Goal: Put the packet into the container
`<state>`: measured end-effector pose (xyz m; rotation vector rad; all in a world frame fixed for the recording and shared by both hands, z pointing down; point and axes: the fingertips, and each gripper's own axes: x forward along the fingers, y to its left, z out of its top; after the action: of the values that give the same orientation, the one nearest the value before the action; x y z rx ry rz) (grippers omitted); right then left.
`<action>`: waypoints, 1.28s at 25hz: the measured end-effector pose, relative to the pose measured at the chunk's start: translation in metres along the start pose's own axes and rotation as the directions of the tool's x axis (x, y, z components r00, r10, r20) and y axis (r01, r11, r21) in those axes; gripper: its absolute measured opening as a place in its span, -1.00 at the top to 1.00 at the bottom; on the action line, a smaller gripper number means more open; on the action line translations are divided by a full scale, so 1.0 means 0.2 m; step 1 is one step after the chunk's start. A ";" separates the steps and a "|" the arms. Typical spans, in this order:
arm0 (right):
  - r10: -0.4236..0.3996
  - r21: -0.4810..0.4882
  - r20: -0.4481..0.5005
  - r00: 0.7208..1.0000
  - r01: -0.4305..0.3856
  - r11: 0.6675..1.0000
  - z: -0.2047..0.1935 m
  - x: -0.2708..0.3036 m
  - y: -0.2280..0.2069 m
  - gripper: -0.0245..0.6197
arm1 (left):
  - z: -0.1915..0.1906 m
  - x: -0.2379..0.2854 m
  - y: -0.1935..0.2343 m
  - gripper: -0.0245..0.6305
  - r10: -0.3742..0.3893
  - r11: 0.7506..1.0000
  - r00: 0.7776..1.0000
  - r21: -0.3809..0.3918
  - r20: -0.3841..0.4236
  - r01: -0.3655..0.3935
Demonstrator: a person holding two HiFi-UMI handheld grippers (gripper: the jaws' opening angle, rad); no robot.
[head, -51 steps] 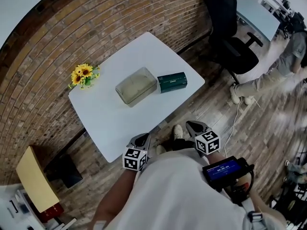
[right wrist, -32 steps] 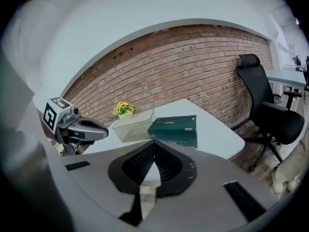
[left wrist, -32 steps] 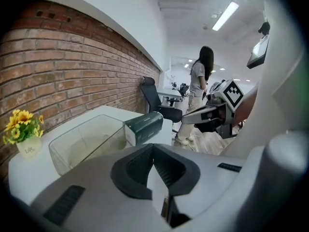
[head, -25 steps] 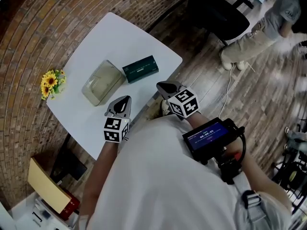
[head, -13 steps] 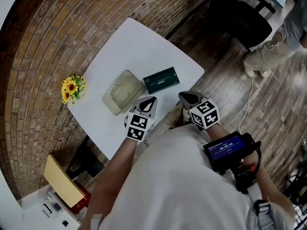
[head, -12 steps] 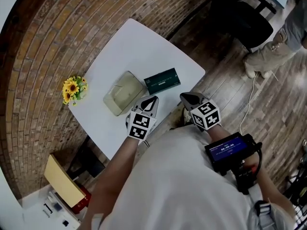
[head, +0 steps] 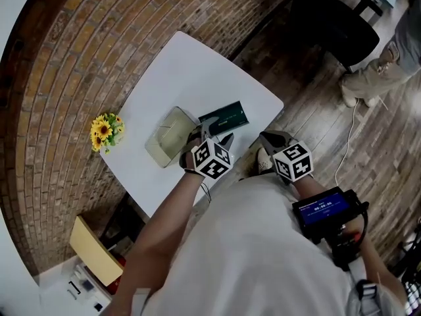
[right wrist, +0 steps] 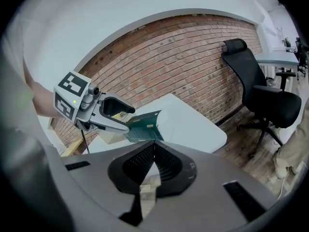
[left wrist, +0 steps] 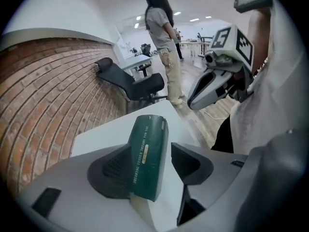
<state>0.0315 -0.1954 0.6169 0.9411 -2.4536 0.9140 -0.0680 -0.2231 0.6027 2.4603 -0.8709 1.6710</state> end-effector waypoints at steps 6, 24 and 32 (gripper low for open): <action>-0.039 0.067 0.008 0.999 0.038 0.997 -0.01 -0.05 -0.13 0.90 | -0.04 0.15 -0.01 0.05 0.037 0.989 0.992 0.144 -0.124 -0.019; -0.100 0.139 -0.007 0.995 0.100 0.985 -0.07 -0.09 -0.26 0.90 | -0.09 0.24 0.03 0.01 0.112 0.974 0.974 0.215 -0.196 -0.069; -0.143 0.140 0.021 0.990 0.138 0.980 -0.02 -0.11 -0.30 0.90 | -0.01 0.10 -0.02 0.07 0.039 0.999 0.995 0.025 -0.094 -0.037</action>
<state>0.0896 -0.2175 0.6348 1.1685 -2.3382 1.0371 -0.0638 -0.2277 0.6221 2.3715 -0.8970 1.8031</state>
